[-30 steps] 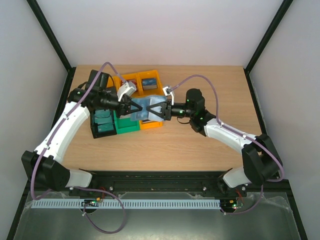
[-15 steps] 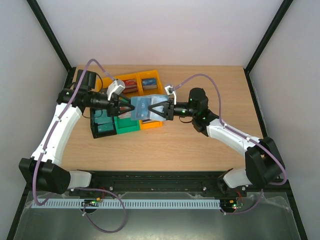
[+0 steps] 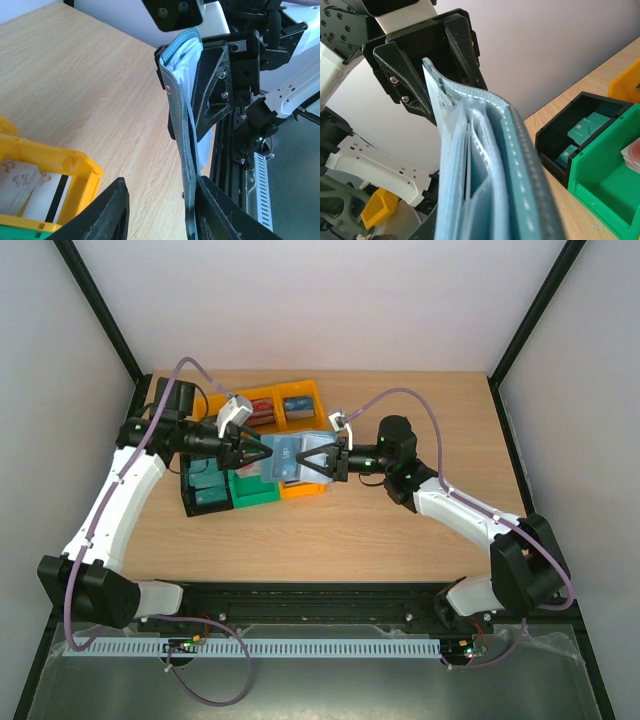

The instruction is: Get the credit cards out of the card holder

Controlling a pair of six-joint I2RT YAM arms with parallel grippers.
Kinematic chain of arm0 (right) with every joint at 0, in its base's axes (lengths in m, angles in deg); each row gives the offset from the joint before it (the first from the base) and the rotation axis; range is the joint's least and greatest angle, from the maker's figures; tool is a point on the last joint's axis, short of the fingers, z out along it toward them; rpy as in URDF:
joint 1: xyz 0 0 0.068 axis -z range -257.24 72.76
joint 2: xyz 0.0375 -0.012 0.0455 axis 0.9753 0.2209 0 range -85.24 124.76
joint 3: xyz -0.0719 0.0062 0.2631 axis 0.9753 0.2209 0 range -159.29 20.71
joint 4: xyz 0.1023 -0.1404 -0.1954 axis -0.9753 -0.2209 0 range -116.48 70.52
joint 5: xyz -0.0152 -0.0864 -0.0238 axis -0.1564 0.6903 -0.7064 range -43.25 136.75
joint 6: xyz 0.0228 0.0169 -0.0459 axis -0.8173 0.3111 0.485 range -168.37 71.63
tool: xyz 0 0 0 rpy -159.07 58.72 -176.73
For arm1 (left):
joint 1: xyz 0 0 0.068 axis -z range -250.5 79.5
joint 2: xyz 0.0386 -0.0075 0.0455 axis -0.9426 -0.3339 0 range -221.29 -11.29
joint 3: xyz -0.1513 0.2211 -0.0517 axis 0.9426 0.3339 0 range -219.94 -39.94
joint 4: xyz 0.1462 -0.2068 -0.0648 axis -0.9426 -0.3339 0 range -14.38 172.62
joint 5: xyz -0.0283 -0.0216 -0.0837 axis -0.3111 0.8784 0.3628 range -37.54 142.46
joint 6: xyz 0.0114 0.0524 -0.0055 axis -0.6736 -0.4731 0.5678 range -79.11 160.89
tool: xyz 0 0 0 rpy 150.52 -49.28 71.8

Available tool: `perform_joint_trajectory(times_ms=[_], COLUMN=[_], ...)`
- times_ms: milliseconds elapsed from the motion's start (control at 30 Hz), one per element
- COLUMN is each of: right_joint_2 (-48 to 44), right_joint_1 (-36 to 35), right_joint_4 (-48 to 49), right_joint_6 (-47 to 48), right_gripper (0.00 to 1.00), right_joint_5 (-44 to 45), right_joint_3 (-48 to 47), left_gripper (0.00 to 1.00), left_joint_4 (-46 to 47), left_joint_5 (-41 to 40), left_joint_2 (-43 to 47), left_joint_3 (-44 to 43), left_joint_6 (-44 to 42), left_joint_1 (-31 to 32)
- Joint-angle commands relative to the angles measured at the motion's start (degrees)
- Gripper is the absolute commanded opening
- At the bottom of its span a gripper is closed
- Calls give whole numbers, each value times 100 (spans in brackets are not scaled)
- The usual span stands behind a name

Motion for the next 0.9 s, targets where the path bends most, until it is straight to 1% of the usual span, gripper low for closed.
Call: perform_joint_trajectory(times_ms=[0, 100, 167, 233, 400, 700, 867], right_joint_2=[-108, -108, -115, -116, -18, 106, 170], right_joint_1=[5, -16, -25, -41, -94, -164, -175], right_joint_4=[377, 382, 389, 395, 401, 432, 533], right_joint_6=[-88, -88, -84, -82, -100, -99, -181], right_gripper=[2, 2, 2, 2, 2, 2, 2], right_joint_5=[-234, -283, -305, -288, -294, -247, -246], right_joint_3=[-85, -82, -87, -87, -153, -239, -264], left_gripper=[37, 33, 27, 25, 29, 39, 39], left_joint_4=[323, 357, 414, 447, 485, 446, 462], left_joint_5=[-177, -274, -293, -283, -212, -47, -96], left_joint_2=[-2, -42, -51, -60, -99, -218, -281], left_joint_3=[83, 86, 96, 121, 167, 154, 153], left_joint_6=[279, 284, 351, 389, 411, 359, 366], left_joint_1=[171, 263, 264, 285, 426, 706, 809])
